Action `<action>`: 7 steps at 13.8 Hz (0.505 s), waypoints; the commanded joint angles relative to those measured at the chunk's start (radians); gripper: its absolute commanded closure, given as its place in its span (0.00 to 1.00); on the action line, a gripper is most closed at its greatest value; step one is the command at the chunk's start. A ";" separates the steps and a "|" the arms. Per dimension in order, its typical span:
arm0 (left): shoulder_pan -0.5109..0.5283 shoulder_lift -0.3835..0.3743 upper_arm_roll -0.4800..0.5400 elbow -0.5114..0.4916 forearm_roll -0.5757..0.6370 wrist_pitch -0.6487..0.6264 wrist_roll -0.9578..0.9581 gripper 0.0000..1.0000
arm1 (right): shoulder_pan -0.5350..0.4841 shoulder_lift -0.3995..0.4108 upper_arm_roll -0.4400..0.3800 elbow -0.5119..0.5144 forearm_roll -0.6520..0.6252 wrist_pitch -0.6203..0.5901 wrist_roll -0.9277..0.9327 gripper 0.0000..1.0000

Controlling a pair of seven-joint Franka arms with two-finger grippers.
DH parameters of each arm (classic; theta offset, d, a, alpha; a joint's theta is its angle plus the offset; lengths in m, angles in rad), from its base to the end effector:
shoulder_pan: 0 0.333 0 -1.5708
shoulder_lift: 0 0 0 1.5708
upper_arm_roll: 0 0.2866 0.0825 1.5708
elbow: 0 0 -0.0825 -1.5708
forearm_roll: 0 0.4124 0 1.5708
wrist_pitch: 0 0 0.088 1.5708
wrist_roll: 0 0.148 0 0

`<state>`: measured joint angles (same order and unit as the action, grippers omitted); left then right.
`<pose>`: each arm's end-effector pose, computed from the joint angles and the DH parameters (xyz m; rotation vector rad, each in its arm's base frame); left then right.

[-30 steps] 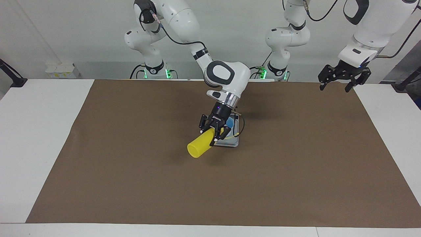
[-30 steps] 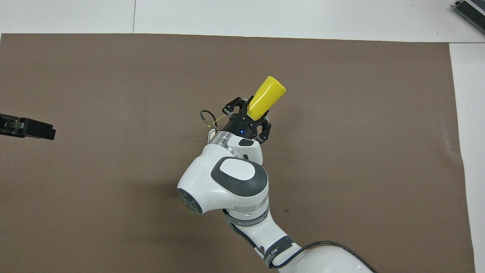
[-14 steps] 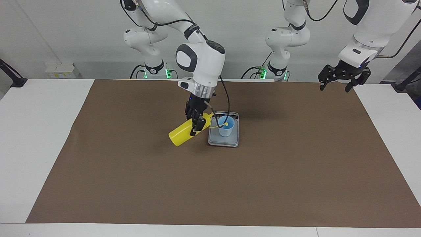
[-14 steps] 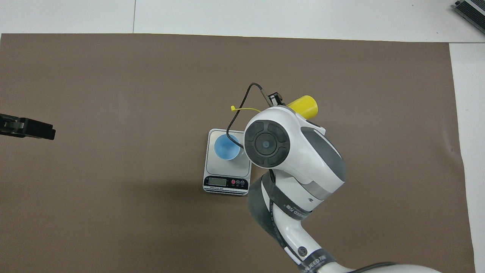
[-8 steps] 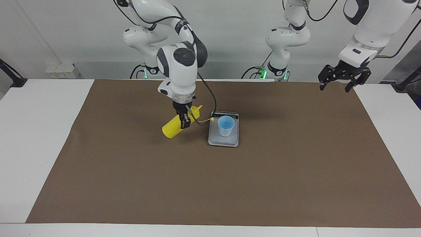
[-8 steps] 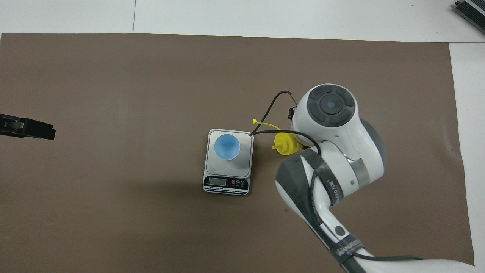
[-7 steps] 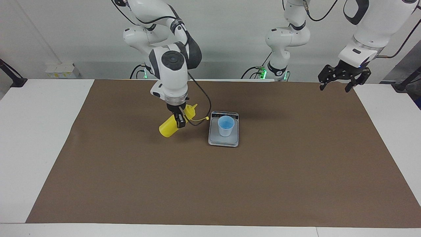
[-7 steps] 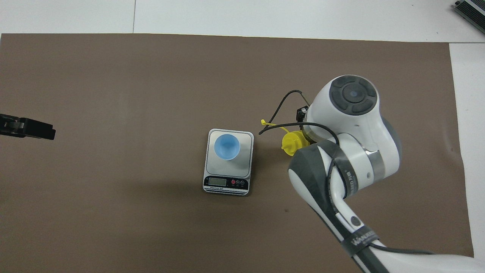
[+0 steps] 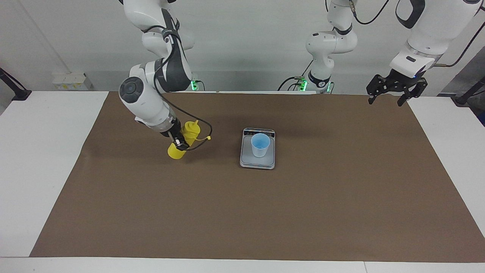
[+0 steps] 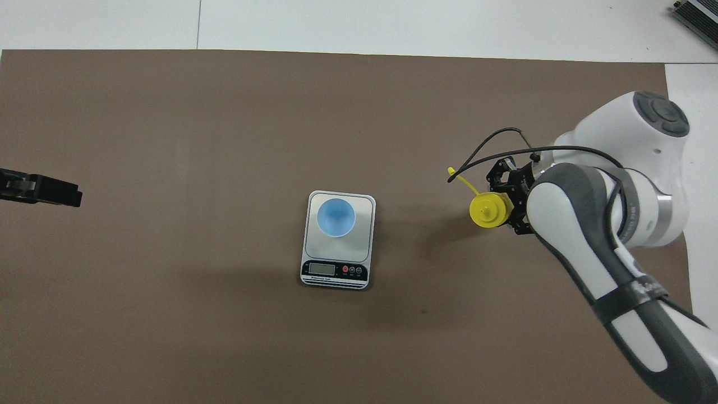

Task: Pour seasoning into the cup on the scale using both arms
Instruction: 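Turn the bottle upright and carry it back beside the scale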

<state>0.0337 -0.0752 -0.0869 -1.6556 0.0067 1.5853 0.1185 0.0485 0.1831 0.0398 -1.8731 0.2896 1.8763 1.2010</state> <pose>0.5619 -0.0303 0.5558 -3.1167 0.2680 -0.0065 0.5937 0.0851 0.3235 -2.4493 1.7218 0.4652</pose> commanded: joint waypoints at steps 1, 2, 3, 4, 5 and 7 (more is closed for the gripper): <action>0.002 -0.031 0.003 -0.033 -0.013 0.012 0.006 0.00 | -0.096 -0.027 0.012 -0.066 0.158 0.049 -0.046 1.00; 0.003 -0.029 0.002 -0.033 -0.013 0.012 0.006 0.00 | -0.125 -0.013 0.012 -0.075 0.207 0.053 -0.050 1.00; 0.002 -0.031 0.004 -0.033 -0.013 0.012 0.006 0.00 | -0.148 -0.004 0.012 -0.081 0.238 0.052 -0.064 1.00; 0.002 -0.031 0.004 -0.033 -0.013 0.012 0.006 0.00 | -0.168 0.001 0.012 -0.089 0.273 0.052 -0.078 1.00; 0.002 -0.031 0.004 -0.033 -0.013 0.012 0.006 0.00 | -0.179 0.002 0.012 -0.099 0.301 0.052 -0.087 1.00; 0.002 -0.031 0.004 -0.033 -0.013 0.012 0.006 0.00 | -0.180 0.003 0.011 -0.127 0.332 0.069 -0.087 0.59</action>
<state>0.0337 -0.0752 -0.0869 -1.6556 0.0067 1.5853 0.1185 -0.1216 0.2041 0.0388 -1.9632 0.5736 1.9113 1.1321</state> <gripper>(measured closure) 0.000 0.436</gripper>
